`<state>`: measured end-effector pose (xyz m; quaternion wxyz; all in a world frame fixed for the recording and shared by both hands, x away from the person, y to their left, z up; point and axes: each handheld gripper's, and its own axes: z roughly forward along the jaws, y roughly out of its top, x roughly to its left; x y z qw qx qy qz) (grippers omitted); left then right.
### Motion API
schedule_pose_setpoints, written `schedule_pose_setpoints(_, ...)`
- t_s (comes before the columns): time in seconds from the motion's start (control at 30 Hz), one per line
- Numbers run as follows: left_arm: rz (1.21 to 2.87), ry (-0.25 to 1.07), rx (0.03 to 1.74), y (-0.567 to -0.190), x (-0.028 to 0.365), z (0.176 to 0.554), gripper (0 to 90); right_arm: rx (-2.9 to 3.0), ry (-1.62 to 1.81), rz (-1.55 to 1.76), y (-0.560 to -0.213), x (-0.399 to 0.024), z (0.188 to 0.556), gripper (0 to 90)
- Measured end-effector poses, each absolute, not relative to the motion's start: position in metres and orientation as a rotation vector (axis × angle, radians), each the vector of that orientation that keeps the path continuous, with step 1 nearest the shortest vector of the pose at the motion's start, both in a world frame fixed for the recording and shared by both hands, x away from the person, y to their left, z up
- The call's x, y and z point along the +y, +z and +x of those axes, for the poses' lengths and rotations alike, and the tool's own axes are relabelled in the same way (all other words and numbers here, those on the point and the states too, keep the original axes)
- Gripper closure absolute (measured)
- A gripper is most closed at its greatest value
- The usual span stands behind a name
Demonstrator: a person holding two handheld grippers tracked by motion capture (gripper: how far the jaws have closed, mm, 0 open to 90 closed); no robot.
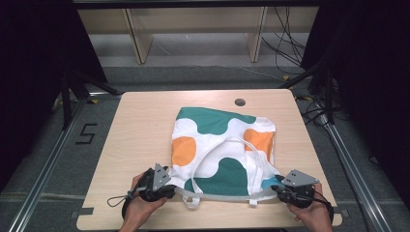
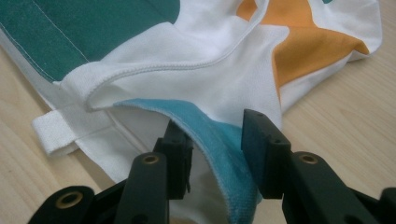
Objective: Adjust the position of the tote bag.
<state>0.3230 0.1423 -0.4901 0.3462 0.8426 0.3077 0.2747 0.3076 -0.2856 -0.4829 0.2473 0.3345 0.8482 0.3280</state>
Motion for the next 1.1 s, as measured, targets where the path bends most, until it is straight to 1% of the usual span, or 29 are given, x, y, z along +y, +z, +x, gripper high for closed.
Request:
schedule_pose_setpoints(0.03, 2.194, 0.715, 0.792, -0.49, 0.141, 0.323, 38.9, 2.312, 0.895, 0.917, -0.483, -0.285, 0.307, 62.7)
schedule_pose_setpoints(0.1, 2.196, 0.718, 0.812, -0.492, 0.135, 0.324, 34.8, 2.316, 0.892, 0.907, -0.484, -0.286, 0.308, 62.3)
schedule_pose_setpoints(0.13, 2.194, 0.745, 0.797, -0.489, 0.133, 0.322, 34.8, 2.311, 0.896, 0.919, -0.484, -0.286, 0.308, 62.2)
schedule_pose_setpoints(0.17, 2.194, 0.745, 0.797, -0.489, 0.133, 0.322, 34.8, 2.311, 0.896, 0.919, -0.484, -0.286, 0.308, 62.2)
schedule_pose_setpoints(0.23, 2.122, 0.758, 0.804, -0.486, 0.131, 0.321, 34.9, 2.316, 0.894, 0.913, -0.484, -0.287, 0.309, 61.9)
schedule_pose_setpoints(0.3, 2.1, 0.761, 0.785, -0.485, 0.131, 0.321, 37.3, 2.319, 0.896, 0.912, -0.484, -0.286, 0.309, 61.8)
schedule_pose_setpoints(0.33, 2.092, 0.757, 0.769, -0.485, 0.13, 0.32, 40.6, 2.318, 0.895, 0.913, -0.484, -0.286, 0.309, 61.7)
schedule_pose_setpoints(0.37, 2.114, 0.741, 0.744, -0.485, 0.13, 0.319, 47.2, 2.317, 0.895, 0.914, -0.484, -0.286, 0.308, 61.7)
schedule_pose_setpoints(0.4, 2.134, 0.754, 0.729, -0.486, 0.129, 0.319, 54.1, 2.316, 0.894, 0.912, -0.484, -0.286, 0.308, 61.7)
schedule_pose_setpoints(0.43, 2.196, 0.759, 0.693, -0.485, 0.133, 0.32, 62.2, 2.317, 0.893, 0.912, -0.484, -0.287, 0.309, 61.7)
schedule_pose_setpoints(0.47, 2.209, 0.746, 0.692, -0.485, 0.136, 0.321, 68.1, 2.318, 0.898, 0.92, -0.484, -0.287, 0.309, 61.7)
schedule_pose_setpoints(0.5, 2.207, 0.733, 0.695, -0.486, 0.138, 0.322, 71.4, 2.318, 0.893, 0.916, -0.484, -0.288, 0.309, 61.7)
schedule_pose_setpoints(0.53, 2.168, 0.716, 0.719, -0.488, 0.137, 0.322, 74.0, 2.316, 0.894, 0.918, -0.484, -0.288, 0.309, 61.8)
schedule_pose_setpoints(0.57, 2.217, 0.72, 0.691, -0.485, 0.14, 0.322, 75.7, 2.317, 0.899, 0.918, -0.484, -0.288, 0.309, 61.8)
schedule_pose_setpoints(0.73, 2.227, 0.678, 0.69, -0.485, 0.144, 0.318, 78.0, 2.315, 0.895, 0.913, -0.484, -0.289, 0.31, 62.3)
schedule_pose_setpoints(0.8, 2.227, 0.652, 0.696, -0.485, 0.147, 0.314, 78.1, 2.313, 0.893, 0.912, -0.485, -0.29, 0.31, 62.2)
schedule_pose_setpoints(0.83, 2.228, 0.664, 0.669, -0.485, 0.149, 0.312, 78.1, 2.318, 0.894, 0.918, -0.485, -0.29, 0.31, 62.2)
schedule_pose_setpoints(0.97, 2.23, 0.632, 0.679, -0.485, 0.15, 0.303, 77.6, 2.331, 0.884, 0.903, -0.488, -0.289, 0.313, 61.0)
schedule_pose_setpoints(1.1, 2.234, 0.613, 0.687, -0.486, 0.151, 0.302, 77.0, 2.344, 0.869, 0.898, -0.493, -0.288, 0.314, 60.6)
